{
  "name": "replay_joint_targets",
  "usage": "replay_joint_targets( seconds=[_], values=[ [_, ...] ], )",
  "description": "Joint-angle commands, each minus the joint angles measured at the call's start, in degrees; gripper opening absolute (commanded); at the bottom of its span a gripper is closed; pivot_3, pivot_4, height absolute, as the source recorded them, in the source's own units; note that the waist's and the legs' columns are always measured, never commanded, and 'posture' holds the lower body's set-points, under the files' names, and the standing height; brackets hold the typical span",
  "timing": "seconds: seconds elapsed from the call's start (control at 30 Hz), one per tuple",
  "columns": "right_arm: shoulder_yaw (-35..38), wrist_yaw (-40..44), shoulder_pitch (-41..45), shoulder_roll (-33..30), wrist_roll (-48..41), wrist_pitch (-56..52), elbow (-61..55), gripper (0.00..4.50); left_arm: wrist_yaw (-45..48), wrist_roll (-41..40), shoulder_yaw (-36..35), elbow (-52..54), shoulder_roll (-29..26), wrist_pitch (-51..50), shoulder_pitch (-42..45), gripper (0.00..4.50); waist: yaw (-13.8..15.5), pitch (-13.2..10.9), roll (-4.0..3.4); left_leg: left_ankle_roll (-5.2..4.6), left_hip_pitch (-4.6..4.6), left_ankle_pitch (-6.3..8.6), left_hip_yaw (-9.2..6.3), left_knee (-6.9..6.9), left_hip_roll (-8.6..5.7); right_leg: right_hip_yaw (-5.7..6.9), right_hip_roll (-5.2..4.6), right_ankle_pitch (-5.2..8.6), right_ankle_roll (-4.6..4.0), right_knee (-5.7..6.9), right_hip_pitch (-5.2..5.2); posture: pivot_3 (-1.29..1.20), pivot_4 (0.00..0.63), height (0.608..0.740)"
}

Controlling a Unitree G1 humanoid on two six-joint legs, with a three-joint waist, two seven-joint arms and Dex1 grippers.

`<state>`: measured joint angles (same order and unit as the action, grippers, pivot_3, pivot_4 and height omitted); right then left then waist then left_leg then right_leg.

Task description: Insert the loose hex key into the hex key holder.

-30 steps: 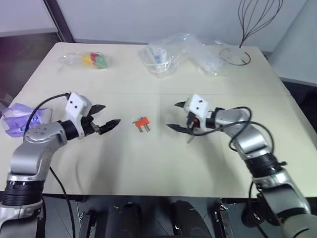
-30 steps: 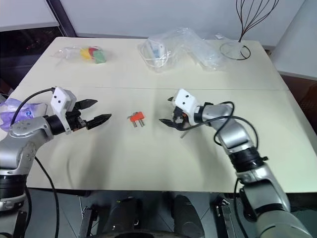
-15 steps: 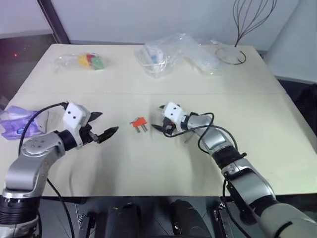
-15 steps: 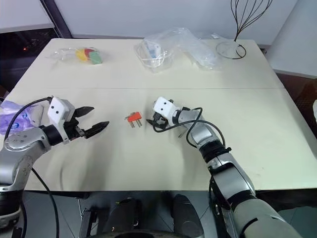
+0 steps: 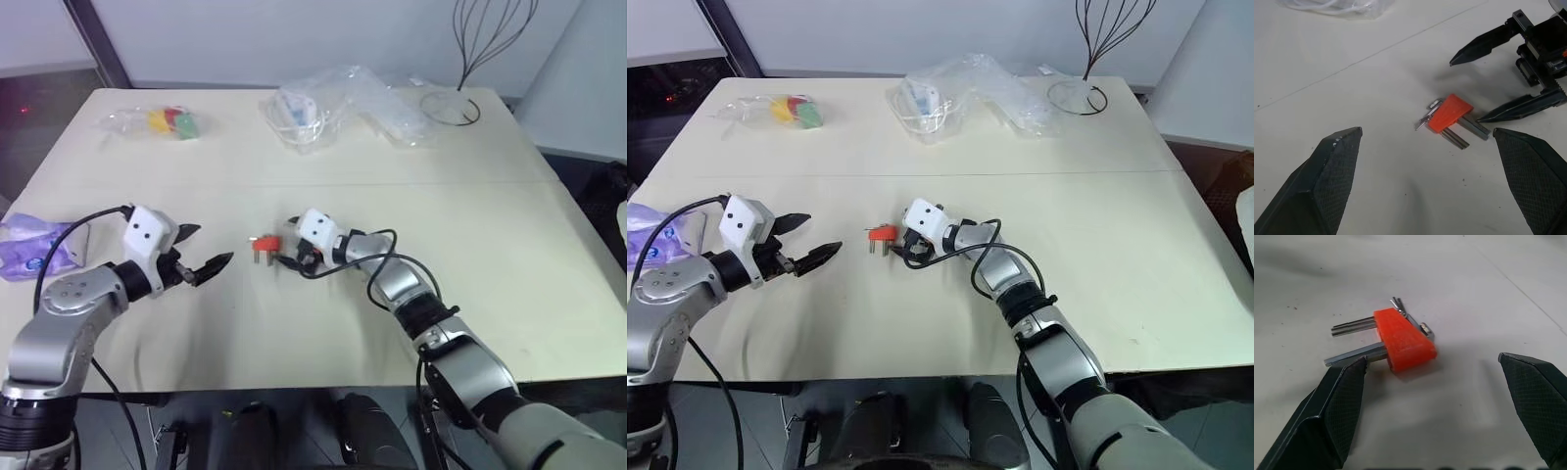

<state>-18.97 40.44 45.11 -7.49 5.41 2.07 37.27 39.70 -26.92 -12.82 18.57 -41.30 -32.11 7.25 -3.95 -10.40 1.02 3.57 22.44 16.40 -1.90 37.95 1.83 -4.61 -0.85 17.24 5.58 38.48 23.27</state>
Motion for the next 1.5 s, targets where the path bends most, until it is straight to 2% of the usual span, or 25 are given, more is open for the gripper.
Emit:
replay_joint_targets(
  seconds=[0.03, 0.5, 1.03, 1.13, 1.3, 1.5],
  values=[
    [0.3, 0.7, 1.5, 1.0, 0.0, 0.3, 0.3, 4.50, -0.4, -0.5, -2.2, 2.1, 0.0, 0.8, -0.3, 4.47, 0.0, 0.0, 0.00, 0.00, 0.00, 0.00, -0.01, 0.00, 0.00, 0.00, 0.00, 0.00, 0.00, 0.00, 0.01, 0.00, 0.150, 0.740],
    [1.6, 3.7, 7.6, 5.1, 0.1, 2.1, 14.0, 4.50, -1.4, 0.0, -1.9, 2.7, 0.3, 1.5, -0.9, 4.47, -0.2, 0.0, 0.01, 0.00, -0.06, 0.00, 0.00, -0.01, 0.01, -0.01, 0.01, 0.00, 0.00, 0.12, 0.03, 0.00, 0.150, 0.740],
    [2.6, 5.6, 10.5, 7.5, 1.0, 4.2, 19.5, 4.50, -2.7, 0.2, -1.9, 3.5, 0.8, 1.8, -1.6, 4.47, -0.3, 0.0, 0.00, 0.01, -0.09, 0.00, -0.02, -0.04, 0.02, -0.03, 0.01, 0.00, 0.00, 0.18, 0.07, 0.00, 0.150, 0.740],
    [2.5, 5.7, 11.0, 7.8, 1.4, 4.6, 20.6, 3.65, -3.1, 0.3, -1.9, 3.6, 0.9, 1.9, -1.6, 4.50, -0.3, 0.0, 0.00, 0.01, -0.09, 0.00, -0.02, -0.05, 0.02, -0.03, -0.01, 0.00, 0.00, 0.18, 0.07, 0.00, 0.150, 0.740],
    [2.8, 5.6, 11.0, 7.9, 1.8, 4.8, 21.3, 1.01, -3.4, 0.3, -2.0, 3.9, 1.1, 1.8, -1.8, 4.50, -0.2, 0.0, 0.00, 0.01, -0.10, 0.00, -0.03, -0.05, 0.02, -0.02, 0.00, 0.00, 0.00, 0.20, 0.07, 0.00, 0.150, 0.740],
    [2.4, 2.9, 9.1, 6.5, 3.4, 7.7, 18.6, 0.97, -3.4, 0.2, -1.4, 3.5, 1.1, 1.7, -1.0, 4.50, -0.2, 0.0, 0.00, 0.01, -0.10, 0.00, -0.03, -0.04, 0.01, -0.03, -0.02, 0.00, -0.01, 0.21, 0.07, 0.00, 0.150, 0.740]
  ],
)
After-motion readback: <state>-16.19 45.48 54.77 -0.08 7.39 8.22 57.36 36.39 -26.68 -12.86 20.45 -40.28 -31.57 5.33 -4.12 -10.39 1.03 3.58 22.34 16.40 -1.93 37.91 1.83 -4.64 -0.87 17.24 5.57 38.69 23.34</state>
